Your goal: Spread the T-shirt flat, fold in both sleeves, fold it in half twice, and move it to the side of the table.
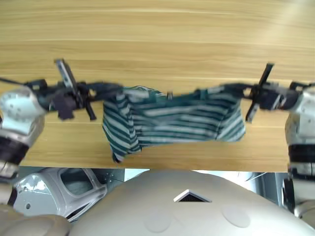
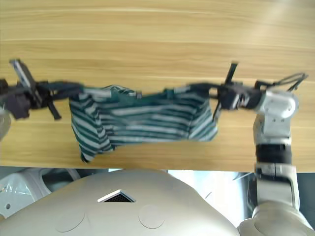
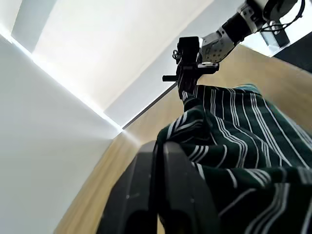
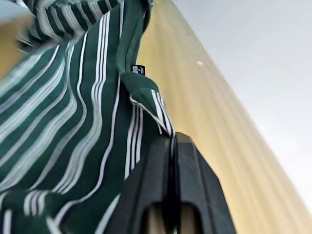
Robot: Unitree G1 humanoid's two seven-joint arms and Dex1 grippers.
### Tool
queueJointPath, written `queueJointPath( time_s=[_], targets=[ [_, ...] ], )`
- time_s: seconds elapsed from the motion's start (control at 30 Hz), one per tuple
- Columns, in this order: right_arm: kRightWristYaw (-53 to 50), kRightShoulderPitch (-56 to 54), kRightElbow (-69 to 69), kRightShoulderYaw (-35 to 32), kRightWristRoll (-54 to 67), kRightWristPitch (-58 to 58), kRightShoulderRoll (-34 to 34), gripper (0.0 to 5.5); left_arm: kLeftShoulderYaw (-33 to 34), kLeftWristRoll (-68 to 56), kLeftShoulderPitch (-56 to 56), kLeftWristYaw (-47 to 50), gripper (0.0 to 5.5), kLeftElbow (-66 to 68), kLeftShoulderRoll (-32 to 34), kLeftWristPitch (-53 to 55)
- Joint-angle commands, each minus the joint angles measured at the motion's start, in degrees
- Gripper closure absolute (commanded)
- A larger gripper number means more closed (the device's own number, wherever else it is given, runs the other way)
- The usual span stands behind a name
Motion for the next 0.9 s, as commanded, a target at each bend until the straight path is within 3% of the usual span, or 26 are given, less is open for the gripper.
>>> queueJointPath(
  time_s=[0.03, 0.1, 0.23, 0.33, 0.47, 0.53, 0.63, 0.7, 0.8, 0.9],
  targets=[
    [-57.96, -77.18, 46.97, 2.9, -24.57, 22.02, -1.38, 5.5, 8.6, 17.94, -80.02, 42.79, 5.49, 53.92, -13.84, 34.62],
    [-56.86, -76.16, 40.26, -0.79, -24.46, 14.46, -4.74, 5.5, 13.44, 18.25, -81.25, 44.58, 5.49, 49.84, -9.61, 26.77],
    [-48.65, -52.87, 27.97, -2.78, -24.34, 3.8, -6.63, 5.5, 15.42, 18.84, -58.8, 37.19, 5.49, 45.15, -8.06, 15.16],
    [-51.66, -42.89, 33.18, -0.3, -26.81, -0.21, -4.3, 5.5, 17.42, 21.76, -45.97, 39.63, 5.49, 50.11, -12.16, 7.42],
    [-55.06, -36.36, 38.77, 2.01, -28.94, -5.63, 0.1, 5.5, 15.96, 36.84, -35.98, 51.84, 5.49, 55.68, -17.48, 1.14],
    [-53.91, -33.01, 38.44, 2.93, -29.15, -7.72, 1.35, 5.5, 15.39, 40.64, -30.63, 50.32, 5.49, 56.2, -20.61, -1.82],
    [-48.06, -26.48, 33.9, 3.96, -26.1, -10.64, 1.52, 5.5, 16.61, 35.26, -20.58, 34.67, 5.49, 54.07, -25.1, -8.68],
    [-41.38, -21.92, 29.61, 4.26, -21.37, -11.59, 0.92, 5.5, 17.01, 24.8, -13.32, 19.68, 5.49, 47.7, -26.41, -10.12],
    [-30.24, -15.33, 24.43, 5.35, -14.58, -11.75, -1.27, 5.5, 18.4, 8.7, -5.45, 0.7, 5.49, 34.18, -25.37, -4.15],
    [-17.87, -6.57, 17.36, 9.31, -9.52, -11.65, -4.57, 5.5, 20.61, -0.81, -0.03, -12.01, 5.49, 23.32, -23.11, 2.57]
  ],
)
